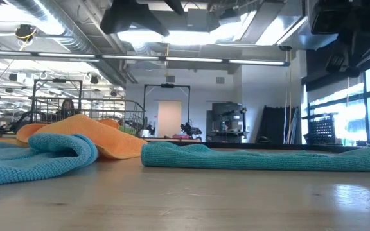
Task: Fold microfiber towels
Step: Fold the blue microfiber cloth
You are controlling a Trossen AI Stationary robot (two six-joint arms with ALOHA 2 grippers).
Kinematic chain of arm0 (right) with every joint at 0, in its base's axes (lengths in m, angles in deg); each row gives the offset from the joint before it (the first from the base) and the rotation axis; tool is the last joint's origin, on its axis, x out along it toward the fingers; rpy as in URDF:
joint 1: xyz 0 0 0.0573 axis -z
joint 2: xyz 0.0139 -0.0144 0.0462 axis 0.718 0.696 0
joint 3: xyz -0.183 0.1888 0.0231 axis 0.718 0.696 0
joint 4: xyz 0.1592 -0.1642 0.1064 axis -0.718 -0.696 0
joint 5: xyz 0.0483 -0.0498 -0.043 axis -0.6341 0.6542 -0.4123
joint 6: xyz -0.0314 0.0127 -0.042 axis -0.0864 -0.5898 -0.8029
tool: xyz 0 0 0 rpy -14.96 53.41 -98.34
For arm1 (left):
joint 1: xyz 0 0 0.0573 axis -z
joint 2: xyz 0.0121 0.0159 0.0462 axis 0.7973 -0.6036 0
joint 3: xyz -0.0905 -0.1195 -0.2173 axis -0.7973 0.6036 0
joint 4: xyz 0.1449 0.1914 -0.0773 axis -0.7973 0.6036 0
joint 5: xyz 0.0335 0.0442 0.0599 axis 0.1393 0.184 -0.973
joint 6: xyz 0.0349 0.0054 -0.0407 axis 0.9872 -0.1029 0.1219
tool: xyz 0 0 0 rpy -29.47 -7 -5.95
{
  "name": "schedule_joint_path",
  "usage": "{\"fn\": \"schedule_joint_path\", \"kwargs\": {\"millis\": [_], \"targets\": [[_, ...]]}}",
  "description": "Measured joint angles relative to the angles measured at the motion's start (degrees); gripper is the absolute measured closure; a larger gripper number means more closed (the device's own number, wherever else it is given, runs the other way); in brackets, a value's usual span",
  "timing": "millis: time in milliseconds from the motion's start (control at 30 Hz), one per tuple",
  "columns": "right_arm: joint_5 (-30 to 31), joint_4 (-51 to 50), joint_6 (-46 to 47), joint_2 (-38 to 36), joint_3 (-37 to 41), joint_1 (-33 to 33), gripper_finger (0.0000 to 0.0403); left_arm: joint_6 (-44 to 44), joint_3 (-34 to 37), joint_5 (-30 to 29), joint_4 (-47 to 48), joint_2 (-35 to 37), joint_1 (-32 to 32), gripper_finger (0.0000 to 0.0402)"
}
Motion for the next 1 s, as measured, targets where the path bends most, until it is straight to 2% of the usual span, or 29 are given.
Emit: {"fn": "schedule_joint_path", "kwargs": {"millis": [333, 567, 767, 900, 1000], "targets": [[2.6, 0.4, 5.1, 0.0, 0.0, -2.1, 0.033, 9.1, 0.0, 13.0, 0.7, 0.2, -3.0, 0.0226], [2.9, 0.7, 7.6, 1.6, 0.0, -4.9, 0.031, 14.1, 0.0, 13.5, 1.7, 1.5, -3.1, 0.0226], [10.0, 4.2, 8.9, 7.6, -0.1, -9.9, 0.027, 21.9, 1.4, 15.3, 4.1, 0.0, -2.8, 0.0226], [13.4, 4.0, 11.2, 11.6, 0.0, -11.9, 0.0264, 21.4, 2.5, 16.1, 3.8, 0.0, -3.2, 0.0226], [13.6, 5.2, 12.1, 13.5, 0.0, -13.4, 0.0267, 22.0, 2.6, 16.1, 3.9, 0.0, -3.0, 0.0226]]}}
